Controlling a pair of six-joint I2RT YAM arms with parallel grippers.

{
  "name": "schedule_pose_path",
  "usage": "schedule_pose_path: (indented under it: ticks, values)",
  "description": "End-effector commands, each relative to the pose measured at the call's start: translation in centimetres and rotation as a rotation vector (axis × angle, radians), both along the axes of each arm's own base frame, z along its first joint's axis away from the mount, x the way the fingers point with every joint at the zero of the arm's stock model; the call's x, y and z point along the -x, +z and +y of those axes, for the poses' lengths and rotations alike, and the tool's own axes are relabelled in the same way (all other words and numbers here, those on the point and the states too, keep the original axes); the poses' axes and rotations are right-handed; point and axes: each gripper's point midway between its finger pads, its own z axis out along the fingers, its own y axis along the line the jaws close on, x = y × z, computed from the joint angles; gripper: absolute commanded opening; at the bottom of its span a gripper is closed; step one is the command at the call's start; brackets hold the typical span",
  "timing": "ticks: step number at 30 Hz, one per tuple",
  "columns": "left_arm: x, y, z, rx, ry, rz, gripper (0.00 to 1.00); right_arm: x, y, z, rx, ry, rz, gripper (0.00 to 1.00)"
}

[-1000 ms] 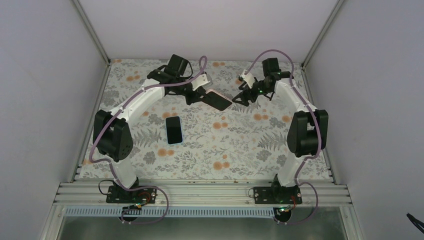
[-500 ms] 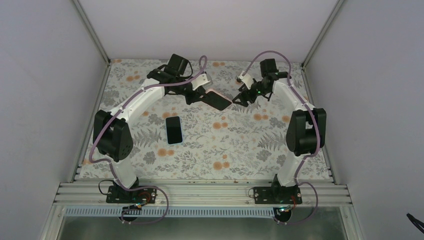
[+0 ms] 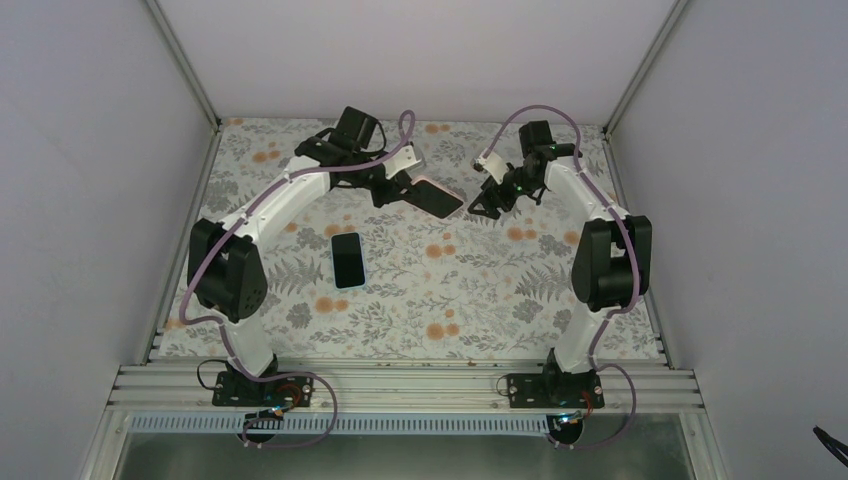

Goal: Take the phone out of the phone case
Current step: Remove the phone case from the phone.

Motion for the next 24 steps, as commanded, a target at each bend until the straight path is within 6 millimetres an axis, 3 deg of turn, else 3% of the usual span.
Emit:
schedule_pose_path:
  ticks: [1,11,24]
  values:
    - [-0.7,2.2,-1.1,0.064,-0.03,-0.058,0.02,0.4,1.3,1.3,-0.044,0.039,-0.008,0.86]
    - [-0.8,2.0,-1.4,0.072,-0.035,-0.044,0.02,0.2,1.9,2.2,-0.063,0.042,-0.027,0.86]
    - [0.0,2.3,-1.2,0.079,-0.056,-0.04,0.02,-3.4,0.9,0.3,0.048,-0.109,-0.105,0.83]
